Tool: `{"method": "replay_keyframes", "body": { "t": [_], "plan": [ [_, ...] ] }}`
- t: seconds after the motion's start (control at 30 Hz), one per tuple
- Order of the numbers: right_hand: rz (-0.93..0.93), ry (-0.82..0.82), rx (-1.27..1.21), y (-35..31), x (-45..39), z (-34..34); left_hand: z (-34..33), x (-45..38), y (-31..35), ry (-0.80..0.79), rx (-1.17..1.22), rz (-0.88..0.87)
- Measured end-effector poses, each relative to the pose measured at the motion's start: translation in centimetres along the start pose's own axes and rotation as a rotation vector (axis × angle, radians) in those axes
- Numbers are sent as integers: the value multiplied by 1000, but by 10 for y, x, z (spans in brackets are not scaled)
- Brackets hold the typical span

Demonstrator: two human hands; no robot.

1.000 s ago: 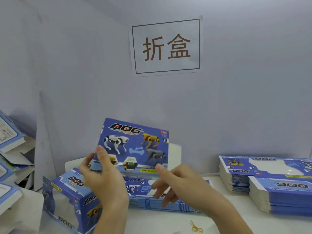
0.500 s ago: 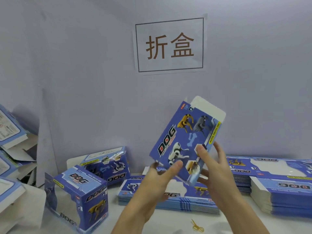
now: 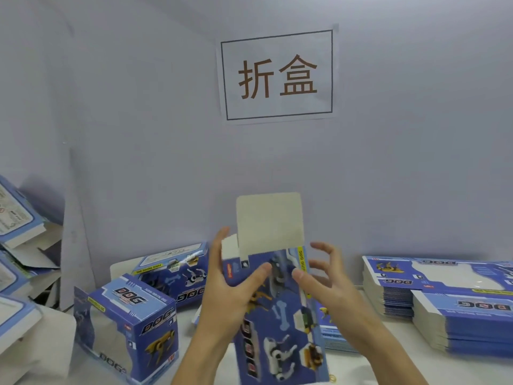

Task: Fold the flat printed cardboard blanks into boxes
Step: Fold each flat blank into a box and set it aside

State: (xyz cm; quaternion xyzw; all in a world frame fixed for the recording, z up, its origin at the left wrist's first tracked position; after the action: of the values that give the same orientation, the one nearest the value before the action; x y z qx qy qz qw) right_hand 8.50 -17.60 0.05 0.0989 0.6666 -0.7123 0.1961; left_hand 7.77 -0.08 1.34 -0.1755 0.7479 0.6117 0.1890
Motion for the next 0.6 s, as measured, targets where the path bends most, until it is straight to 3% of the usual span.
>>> {"method": "replay_keyframes", "body": {
  "t": [0.17, 0.33, 0.6],
  "plan": [
    [109, 109, 15, 1, -1, -6, -14, 3, -8, 7, 21, -28],
    [164, 10, -75, 7, -1, -9, -8, 3, -5, 123, -99, -102],
    [12, -31, -182, 25, -1, -6, 0, 3, -14, 88, -337, -79]
  ]
}}
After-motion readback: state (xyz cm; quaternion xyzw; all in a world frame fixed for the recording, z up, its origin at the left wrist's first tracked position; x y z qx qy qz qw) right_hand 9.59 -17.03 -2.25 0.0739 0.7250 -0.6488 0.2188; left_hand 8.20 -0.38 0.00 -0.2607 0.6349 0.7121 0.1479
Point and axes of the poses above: each hand's wrist, its own x-axis away from the middle knuckle, its own z-axis out of the back of the hand, y = z × x, the point moved 4 cm from there along -x, towards the middle knuckle, and after that the axes turned 2 degrees about -y, right-handed, at the moved point
